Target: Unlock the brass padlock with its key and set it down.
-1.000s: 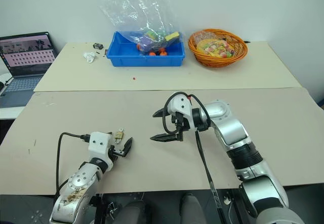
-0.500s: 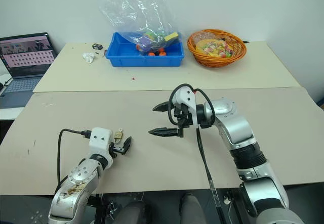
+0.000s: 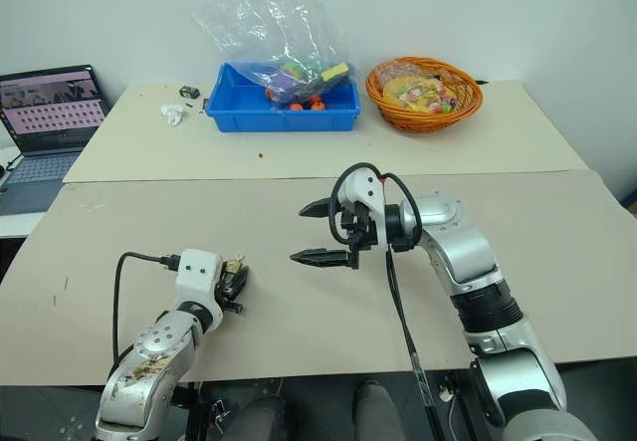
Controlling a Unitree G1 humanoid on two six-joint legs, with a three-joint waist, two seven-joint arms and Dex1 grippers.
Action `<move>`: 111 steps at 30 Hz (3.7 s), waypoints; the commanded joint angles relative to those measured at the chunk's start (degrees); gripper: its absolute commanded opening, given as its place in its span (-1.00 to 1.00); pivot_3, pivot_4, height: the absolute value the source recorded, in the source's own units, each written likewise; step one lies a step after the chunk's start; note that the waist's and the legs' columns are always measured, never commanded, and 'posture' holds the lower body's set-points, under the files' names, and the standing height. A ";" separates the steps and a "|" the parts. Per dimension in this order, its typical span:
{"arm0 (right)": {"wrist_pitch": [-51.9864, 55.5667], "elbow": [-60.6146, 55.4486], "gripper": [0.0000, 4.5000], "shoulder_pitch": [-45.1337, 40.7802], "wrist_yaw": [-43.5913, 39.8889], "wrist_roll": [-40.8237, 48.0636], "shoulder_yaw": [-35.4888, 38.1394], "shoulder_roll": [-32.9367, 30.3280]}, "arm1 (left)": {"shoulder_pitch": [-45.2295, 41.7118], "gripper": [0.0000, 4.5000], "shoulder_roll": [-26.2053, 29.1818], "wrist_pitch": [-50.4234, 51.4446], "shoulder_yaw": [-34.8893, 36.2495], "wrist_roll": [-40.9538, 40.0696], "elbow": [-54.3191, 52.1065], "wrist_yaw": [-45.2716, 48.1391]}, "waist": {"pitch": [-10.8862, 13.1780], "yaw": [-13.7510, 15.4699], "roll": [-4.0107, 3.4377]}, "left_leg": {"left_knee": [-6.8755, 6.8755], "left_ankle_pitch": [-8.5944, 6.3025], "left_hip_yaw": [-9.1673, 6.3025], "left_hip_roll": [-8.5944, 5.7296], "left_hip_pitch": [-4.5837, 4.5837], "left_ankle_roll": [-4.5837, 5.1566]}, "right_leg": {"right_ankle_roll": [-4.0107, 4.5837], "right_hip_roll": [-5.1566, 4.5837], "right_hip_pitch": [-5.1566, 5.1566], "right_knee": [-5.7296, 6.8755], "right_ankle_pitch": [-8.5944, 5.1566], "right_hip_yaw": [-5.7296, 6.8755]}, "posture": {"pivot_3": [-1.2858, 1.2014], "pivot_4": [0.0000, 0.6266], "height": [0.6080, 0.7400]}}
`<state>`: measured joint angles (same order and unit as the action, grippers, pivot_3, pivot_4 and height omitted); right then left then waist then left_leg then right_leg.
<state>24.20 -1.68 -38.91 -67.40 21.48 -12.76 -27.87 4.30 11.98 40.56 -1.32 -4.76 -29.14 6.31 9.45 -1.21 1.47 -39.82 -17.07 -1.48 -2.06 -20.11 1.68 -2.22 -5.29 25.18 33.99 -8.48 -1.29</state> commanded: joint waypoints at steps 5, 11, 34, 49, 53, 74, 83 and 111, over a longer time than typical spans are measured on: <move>0.61 -2.70 1.00 -0.32 0.94 1.02 1.76 -0.48 | 0.54 -0.63 0.56 2.83 1.47 1.04 2.54 -1.00 | 0.00 0.00 0.00 | 0.00 0.00 0.00 0.00 0.00 0.00 | 0.00 0.00 0.00 0.00 0.00 0.00 | 0.03 -0.52 0.82; 1.67 -3.82 1.00 1.01 3.21 1.16 2.25 -0.32 | -2.15 -0.63 14.85 -8.87 -5.72 9.95 0.96 5.93 | 0.00 -0.06 0.01 | 0.02 0.00 0.00 0.04 0.01 0.00 | 0.05 0.07 0.03 0.02 -0.04 0.01 | 0.03 -0.52 0.82; 19.14 -2.84 1.00 4.52 9.72 9.86 10.12 -2.10 | -13.30 -0.63 29.72 -68.26 -7.03 29.15 12.04 9.24 | 0.04 0.62 -0.03 | 0.01 -0.02 -0.01 -0.05 -1.05 -0.05 | 0.16 -0.24 1.12 0.06 -0.01 0.38 | 0.03 -0.52 0.82; 21.74 -13.55 1.00 4.75 14.32 10.31 6.12 -0.99 | -15.52 -0.63 27.31 -68.29 -8.14 28.07 13.38 15.77 | 0.04 0.49 -0.03 | -0.07 -0.02 0.00 -0.06 -1.03 -0.04 | 0.13 -0.21 1.07 0.08 0.01 0.39 | 0.03 -0.52 0.82; 22.60 -13.82 1.00 4.21 14.82 10.98 6.41 -0.74 | -15.50 -0.63 26.91 -68.43 -7.97 27.83 13.27 17.03 | 0.04 0.49 -0.03 | -0.07 -0.02 -0.01 -0.06 -1.03 -0.04 | 0.13 -0.21 1.07 0.08 0.01 0.39 | 0.03 -0.52 0.82; 25.95 -15.23 -0.72 3.69 14.73 13.00 4.65 -0.87 | -17.30 -0.63 26.42 -71.36 -8.48 28.79 14.10 19.67 | 0.04 0.46 -0.03 | -0.09 -0.02 -0.01 -0.05 -1.03 -0.04 | 0.14 -0.19 1.07 0.10 0.01 0.39 | 0.03 -0.52 0.82; 27.03 -16.15 -0.99 3.04 15.28 14.09 4.96 -1.01 | -17.31 -0.63 26.14 -71.18 -8.64 28.41 13.96 20.24 | 0.04 0.47 -0.03 | -0.10 -0.02 -0.01 -0.06 -1.03 -0.04 | 0.13 -0.19 1.07 0.10 0.02 0.39 | 0.03 -0.52 0.82; 68.30 1.64 -0.99 -9.06 35.85 30.53 24.35 14.43 | -17.11 -0.63 25.70 -71.91 -8.35 27.67 13.58 21.06 | 0.02 0.41 -0.06 | -0.14 -0.01 -0.02 -0.05 -1.05 -0.04 | 0.16 -0.19 1.08 0.21 0.08 0.38 | 0.03 -0.52 0.82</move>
<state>92.07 -0.65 -46.36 -34.03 49.65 10.46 -14.89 -12.61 38.11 -29.84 -8.55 23.47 -12.75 27.14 9.47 -0.80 1.41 -39.97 -17.08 -1.50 -2.11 -21.16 1.64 -2.06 -5.48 26.26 34.19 -8.40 -0.90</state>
